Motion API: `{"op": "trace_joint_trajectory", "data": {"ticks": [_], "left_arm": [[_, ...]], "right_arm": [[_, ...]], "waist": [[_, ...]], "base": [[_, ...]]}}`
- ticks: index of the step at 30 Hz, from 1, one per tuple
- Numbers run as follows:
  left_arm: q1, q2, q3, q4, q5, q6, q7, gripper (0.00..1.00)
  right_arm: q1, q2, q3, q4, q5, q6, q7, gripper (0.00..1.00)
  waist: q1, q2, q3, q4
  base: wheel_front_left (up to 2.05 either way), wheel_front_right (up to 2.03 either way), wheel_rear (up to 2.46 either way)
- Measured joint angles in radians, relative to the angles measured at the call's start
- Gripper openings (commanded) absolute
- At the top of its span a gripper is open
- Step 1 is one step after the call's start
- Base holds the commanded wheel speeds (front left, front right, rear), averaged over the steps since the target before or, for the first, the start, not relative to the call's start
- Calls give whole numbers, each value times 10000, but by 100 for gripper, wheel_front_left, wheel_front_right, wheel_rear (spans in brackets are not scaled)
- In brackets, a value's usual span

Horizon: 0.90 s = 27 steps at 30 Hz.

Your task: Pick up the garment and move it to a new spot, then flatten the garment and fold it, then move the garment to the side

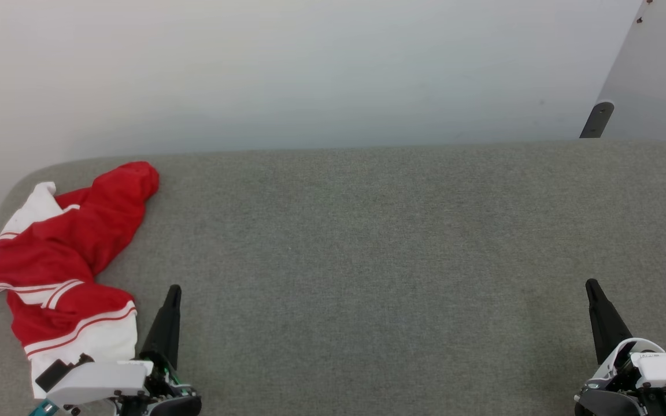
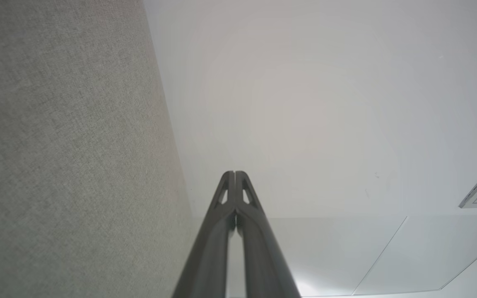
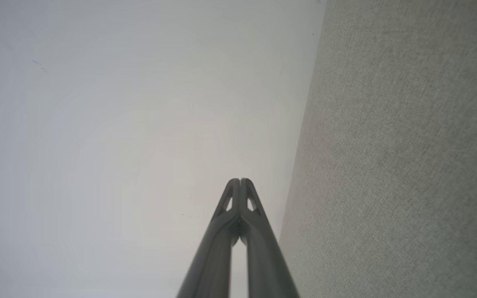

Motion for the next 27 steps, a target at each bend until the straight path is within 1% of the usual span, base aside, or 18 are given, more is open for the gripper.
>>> {"op": "trace_joint_trajectory", "data": {"ticks": [8,9,14,20,27], "left_arm": [[0,0,-2,0,0,0,0,0],[44,-8,-8,61,2,0,-2,100],[482,-123,-38,516,6,17,-8,100],[406,-98,-46,539,150,17,-219,100],[191,169,-184,543,978,33,-633,100]], "right_arm": [[0,0,0,0,0,0,0,0],[21,4,-2,75,-2,0,-2,100],[409,54,2,541,-2,-4,-6,100],[262,56,161,665,0,-4,-140,100],[-177,-90,568,828,-372,-4,-545,100]], "waist": [[0,0,0,0],[0,0,0,0],[0,0,1,1],[0,0,1,3],[0,0,6,8]], "base": [[0,0,0],[0,0,0],[0,0,0],[0,0,0],[0,0,0]]}}
